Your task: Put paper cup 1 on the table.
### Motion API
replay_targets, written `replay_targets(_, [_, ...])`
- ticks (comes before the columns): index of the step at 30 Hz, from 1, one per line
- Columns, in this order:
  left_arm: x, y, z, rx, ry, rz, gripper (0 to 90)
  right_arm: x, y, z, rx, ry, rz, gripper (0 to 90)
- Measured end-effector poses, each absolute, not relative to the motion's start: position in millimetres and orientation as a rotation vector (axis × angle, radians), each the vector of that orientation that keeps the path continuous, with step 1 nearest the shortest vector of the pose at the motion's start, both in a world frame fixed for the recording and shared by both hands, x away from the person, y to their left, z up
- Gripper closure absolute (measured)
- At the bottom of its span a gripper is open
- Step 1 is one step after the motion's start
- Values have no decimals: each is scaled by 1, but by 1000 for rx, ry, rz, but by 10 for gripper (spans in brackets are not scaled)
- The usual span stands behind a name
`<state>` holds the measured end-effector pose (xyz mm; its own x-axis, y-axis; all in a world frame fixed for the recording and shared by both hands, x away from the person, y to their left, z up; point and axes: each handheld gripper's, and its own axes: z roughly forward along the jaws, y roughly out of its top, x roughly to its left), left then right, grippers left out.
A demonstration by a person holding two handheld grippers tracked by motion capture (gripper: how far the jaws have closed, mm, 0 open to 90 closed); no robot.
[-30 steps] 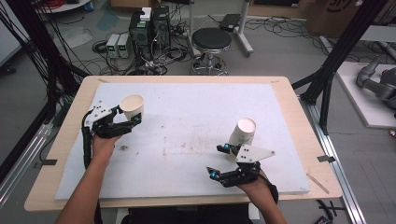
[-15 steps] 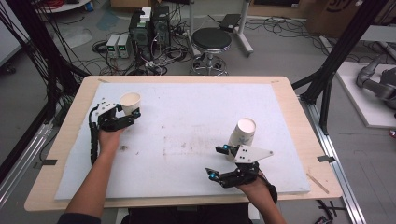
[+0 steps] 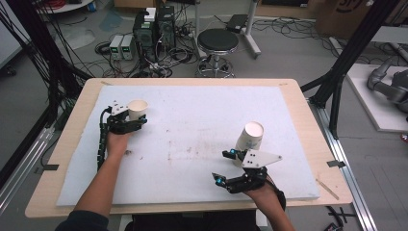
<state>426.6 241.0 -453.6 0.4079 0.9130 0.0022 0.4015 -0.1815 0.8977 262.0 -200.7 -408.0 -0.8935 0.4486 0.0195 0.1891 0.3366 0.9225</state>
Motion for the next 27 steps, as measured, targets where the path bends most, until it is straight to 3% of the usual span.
replay_targets(12, [416, 249, -452, 1800, 1228, 647, 309, 260, -200, -408, 579, 2367, 1578, 206])
replay_targets(20, [397, 266, -447, 1685, 1220, 544, 173, 260, -201, -407, 580, 2364, 1578, 206])
replay_targets(27, [371, 274, -434, 1618, 1164, 609, 172, 259, -199, -406, 577, 2365, 1575, 206])
